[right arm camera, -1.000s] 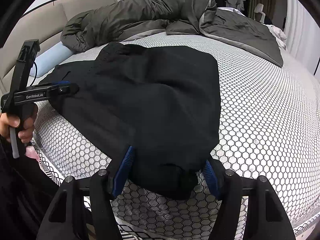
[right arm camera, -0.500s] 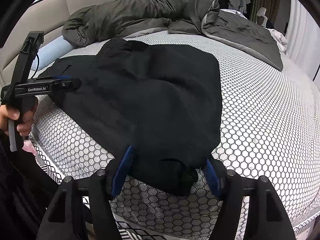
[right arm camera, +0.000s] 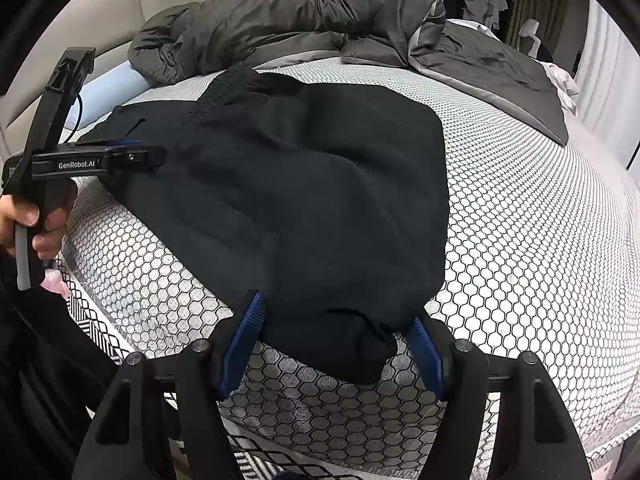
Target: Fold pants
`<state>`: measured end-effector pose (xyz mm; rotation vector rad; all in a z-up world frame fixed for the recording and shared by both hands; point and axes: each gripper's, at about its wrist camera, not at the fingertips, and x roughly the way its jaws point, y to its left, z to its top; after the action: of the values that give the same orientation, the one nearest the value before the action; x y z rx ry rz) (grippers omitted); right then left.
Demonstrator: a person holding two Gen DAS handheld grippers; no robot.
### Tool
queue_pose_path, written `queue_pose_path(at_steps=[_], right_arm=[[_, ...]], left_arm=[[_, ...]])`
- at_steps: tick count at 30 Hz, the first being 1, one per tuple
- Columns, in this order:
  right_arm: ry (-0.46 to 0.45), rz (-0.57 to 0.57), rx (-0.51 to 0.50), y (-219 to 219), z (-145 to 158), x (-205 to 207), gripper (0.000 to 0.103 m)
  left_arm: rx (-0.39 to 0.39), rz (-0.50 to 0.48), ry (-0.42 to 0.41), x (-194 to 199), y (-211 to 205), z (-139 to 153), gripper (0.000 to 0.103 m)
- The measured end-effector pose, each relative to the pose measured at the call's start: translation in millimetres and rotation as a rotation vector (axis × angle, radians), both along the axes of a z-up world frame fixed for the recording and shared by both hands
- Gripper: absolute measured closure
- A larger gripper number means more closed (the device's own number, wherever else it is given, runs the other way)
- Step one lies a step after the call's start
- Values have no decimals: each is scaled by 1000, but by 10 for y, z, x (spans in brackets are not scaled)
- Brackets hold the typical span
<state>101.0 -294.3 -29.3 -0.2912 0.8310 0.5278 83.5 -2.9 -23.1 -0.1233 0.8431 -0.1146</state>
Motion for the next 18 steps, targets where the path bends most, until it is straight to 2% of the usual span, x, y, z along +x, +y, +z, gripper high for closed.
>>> queue_pose_path(at_steps=[3, 6, 8, 12, 15, 17, 18], right_arm=[[7, 17, 3, -27, 10, -15, 32], [26, 30, 78, -159, 111, -11, 32], [22, 27, 150, -271, 209, -2, 29], [8, -13, 286, -522, 366, 79, 21], [3, -82, 298, -627, 372, 198, 19], [17, -103, 284, -641, 333, 271, 19], [27, -111, 275, -635, 300, 320, 19]], left_arm=[[-39, -4, -47, -6, 60, 118, 32], [-98, -7, -99, 95, 84, 288, 24], [-105, -19, -108, 244, 36, 388, 24], [-125, -69, -75, 684, -126, 493, 24], [-104, -44, 19, 1091, -217, 411, 24], [-129, -25, 53, 1319, -211, 314, 41], [-130, 0, 73, 1403, -187, 251, 63]])
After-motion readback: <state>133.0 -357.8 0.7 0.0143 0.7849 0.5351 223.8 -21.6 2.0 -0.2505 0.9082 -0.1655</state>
